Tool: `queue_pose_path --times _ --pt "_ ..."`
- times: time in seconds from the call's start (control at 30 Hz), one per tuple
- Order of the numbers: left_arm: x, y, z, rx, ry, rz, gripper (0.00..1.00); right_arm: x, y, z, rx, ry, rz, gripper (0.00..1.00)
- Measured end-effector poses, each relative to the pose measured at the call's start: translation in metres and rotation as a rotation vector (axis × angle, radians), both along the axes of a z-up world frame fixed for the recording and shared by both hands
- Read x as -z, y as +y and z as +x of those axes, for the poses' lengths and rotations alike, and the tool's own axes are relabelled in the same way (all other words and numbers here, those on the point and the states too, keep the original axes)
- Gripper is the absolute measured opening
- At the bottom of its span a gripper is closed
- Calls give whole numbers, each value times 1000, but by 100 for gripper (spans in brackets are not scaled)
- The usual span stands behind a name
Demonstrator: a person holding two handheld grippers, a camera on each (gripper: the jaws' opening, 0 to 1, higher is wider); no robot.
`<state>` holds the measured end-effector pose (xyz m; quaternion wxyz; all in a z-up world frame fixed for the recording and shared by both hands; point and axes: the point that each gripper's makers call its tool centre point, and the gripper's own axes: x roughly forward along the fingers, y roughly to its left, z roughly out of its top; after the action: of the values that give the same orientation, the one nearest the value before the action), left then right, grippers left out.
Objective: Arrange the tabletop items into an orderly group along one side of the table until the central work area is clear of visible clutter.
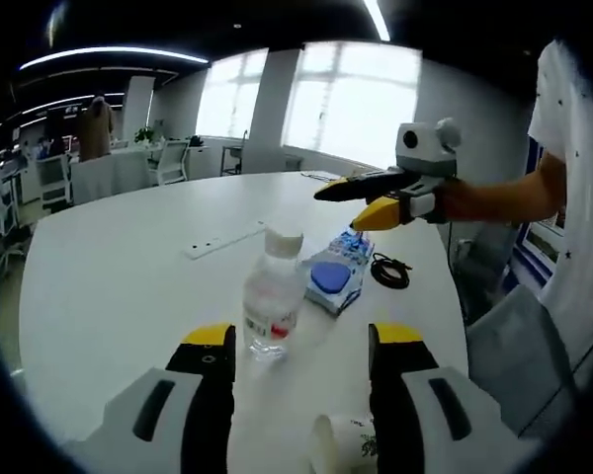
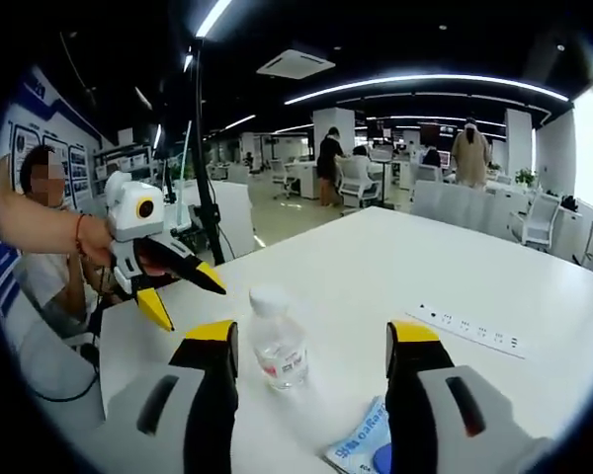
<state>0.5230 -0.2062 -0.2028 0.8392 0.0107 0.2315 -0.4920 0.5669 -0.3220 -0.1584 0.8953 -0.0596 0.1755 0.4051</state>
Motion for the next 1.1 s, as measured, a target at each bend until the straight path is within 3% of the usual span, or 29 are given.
queue_pose_path --times 0.33,0.57,1.1 --pt "11 15 -22 7 44 35 55 -1 -4 -7 -1 1 -2 58" --pt "34 24 -44 53 125 72 56 1 -8 -8 8 2 -2 57" --pt "77 33 -72 131 260 116 51 14 -15 -15 6 33 -18 57"
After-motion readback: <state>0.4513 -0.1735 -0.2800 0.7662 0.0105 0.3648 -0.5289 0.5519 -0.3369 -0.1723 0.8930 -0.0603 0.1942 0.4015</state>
